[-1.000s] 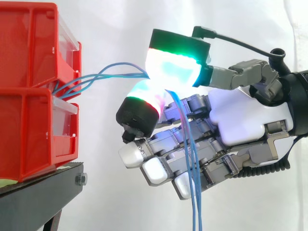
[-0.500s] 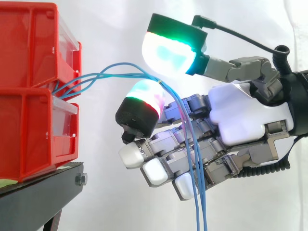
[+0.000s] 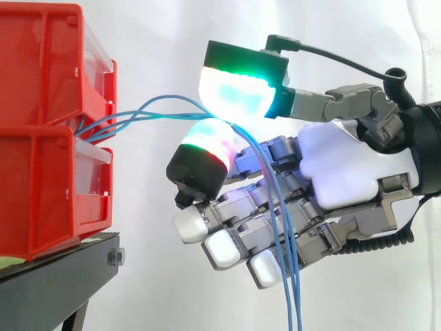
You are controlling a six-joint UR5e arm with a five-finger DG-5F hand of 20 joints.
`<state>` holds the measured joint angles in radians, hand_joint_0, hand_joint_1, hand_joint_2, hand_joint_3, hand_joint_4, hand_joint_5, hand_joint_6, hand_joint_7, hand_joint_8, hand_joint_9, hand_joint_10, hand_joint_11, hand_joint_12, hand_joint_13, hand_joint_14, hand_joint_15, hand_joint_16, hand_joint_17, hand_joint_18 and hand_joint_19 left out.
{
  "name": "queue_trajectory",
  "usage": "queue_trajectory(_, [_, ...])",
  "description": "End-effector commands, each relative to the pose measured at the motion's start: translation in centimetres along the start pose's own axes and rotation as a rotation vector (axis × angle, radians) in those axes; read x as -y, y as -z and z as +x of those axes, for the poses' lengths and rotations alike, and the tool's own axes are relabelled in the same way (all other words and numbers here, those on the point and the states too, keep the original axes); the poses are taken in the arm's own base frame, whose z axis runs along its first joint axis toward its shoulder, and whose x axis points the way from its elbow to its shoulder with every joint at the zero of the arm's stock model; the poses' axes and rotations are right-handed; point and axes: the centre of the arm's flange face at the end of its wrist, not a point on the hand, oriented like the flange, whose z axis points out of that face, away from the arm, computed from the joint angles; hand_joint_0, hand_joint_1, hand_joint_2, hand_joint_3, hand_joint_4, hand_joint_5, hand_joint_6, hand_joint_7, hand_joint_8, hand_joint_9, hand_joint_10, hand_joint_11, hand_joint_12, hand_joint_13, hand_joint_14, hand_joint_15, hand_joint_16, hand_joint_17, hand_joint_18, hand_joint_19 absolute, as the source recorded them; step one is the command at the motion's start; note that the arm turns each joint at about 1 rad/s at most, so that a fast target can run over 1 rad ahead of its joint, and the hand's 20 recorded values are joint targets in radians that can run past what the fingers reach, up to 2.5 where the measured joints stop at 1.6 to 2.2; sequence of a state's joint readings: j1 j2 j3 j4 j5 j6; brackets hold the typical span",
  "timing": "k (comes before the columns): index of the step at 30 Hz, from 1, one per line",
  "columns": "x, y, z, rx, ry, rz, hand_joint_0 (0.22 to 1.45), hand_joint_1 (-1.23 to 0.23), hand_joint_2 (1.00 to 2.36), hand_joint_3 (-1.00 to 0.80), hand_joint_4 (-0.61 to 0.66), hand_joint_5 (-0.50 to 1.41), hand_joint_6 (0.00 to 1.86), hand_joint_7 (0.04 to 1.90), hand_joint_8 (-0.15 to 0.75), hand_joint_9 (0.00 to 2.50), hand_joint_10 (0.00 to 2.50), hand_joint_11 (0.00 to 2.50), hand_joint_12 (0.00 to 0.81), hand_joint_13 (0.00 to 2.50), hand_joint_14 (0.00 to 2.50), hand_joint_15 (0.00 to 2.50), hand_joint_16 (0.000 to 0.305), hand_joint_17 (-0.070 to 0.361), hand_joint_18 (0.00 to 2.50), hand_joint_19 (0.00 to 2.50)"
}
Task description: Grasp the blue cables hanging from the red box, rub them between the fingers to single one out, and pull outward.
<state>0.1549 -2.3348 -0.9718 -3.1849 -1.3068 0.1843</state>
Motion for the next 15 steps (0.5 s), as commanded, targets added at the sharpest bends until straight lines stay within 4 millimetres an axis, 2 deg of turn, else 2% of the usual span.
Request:
queue_trajectory(1, [0.04,0.02,0.0,-0.001,0.001,0.002,0.74,-0.89,1.01,-0.37,-0.03,-0.18,0.92,1.16,0.253,0.7,0.01,0.35,0.36,0.77,0.02,0.52,0.045,0.101,0.72,0.51])
queue_trajectory(4, [0.24,0.04,-0.09,0.004,0.002,0.004,0.79,-0.9,1.0,-0.46,-0.05,-0.19,0.92,1.2,0.247,0.68,0.01,0.35,0.359,0.76,0.02,0.51,0.045,0.101,0.71,0.51])
queue_trajectory(9, [0.67,0.12,-0.19,0.005,0.002,0.013,0.82,-0.89,1.0,-0.5,-0.06,-0.2,0.93,1.12,0.239,0.67,0.01,0.35,0.352,0.75,0.02,0.51,0.045,0.101,0.7,0.49])
queue_trajectory(15, [0.68,0.12,-0.17,0.004,0.002,0.013,0.75,-0.92,1.0,-0.5,0.03,-0.19,0.91,1.03,0.23,0.68,0.01,0.34,0.351,0.77,0.02,0.51,0.044,0.099,0.74,0.47])
